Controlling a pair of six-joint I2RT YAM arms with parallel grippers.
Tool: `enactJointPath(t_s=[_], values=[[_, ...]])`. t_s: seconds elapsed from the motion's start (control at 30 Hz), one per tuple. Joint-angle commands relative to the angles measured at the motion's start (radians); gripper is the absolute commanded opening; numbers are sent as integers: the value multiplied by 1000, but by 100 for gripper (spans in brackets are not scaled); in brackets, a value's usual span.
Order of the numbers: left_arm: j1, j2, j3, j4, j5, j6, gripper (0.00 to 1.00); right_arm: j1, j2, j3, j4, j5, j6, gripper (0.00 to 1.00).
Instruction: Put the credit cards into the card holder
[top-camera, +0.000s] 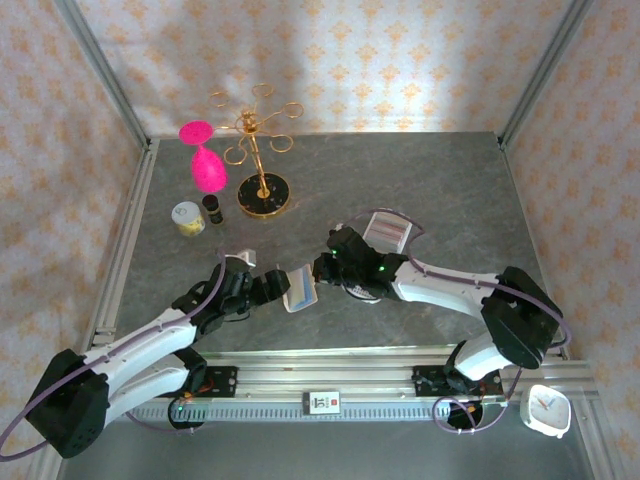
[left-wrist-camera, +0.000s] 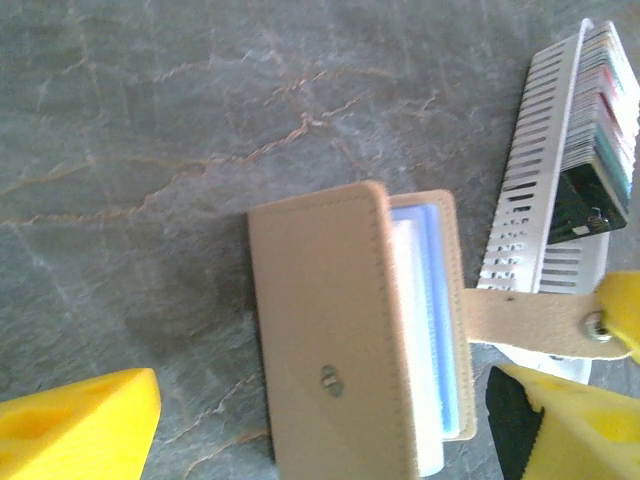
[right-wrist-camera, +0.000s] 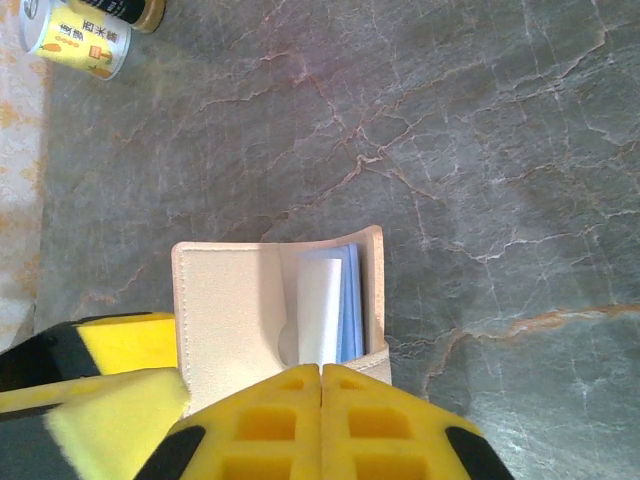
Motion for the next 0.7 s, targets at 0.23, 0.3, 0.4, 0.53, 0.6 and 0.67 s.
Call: enactJointPath(t_s=[0.23,0.3,0.4,0.53,0.6,0.67], values=[[-2,1,183,-245,-243,21,66,3,-9,14,28,4,4,0],[-3,-19,210,-262,-254,20,53,3,-6,13,30,-1,7,0],[-3,-40,223,-208,-174,13,43,3,-6,10,36,-5,10,0],[-3,-27,216,-102,-35,-7,41,3,-10,8,37,5,15,0],[-3,5,197,-44,38,-16,39,3,-11,6,44,7,19,0],[-4,48,180,1,102,-27,38,2,-9,8,48,7,18,0]])
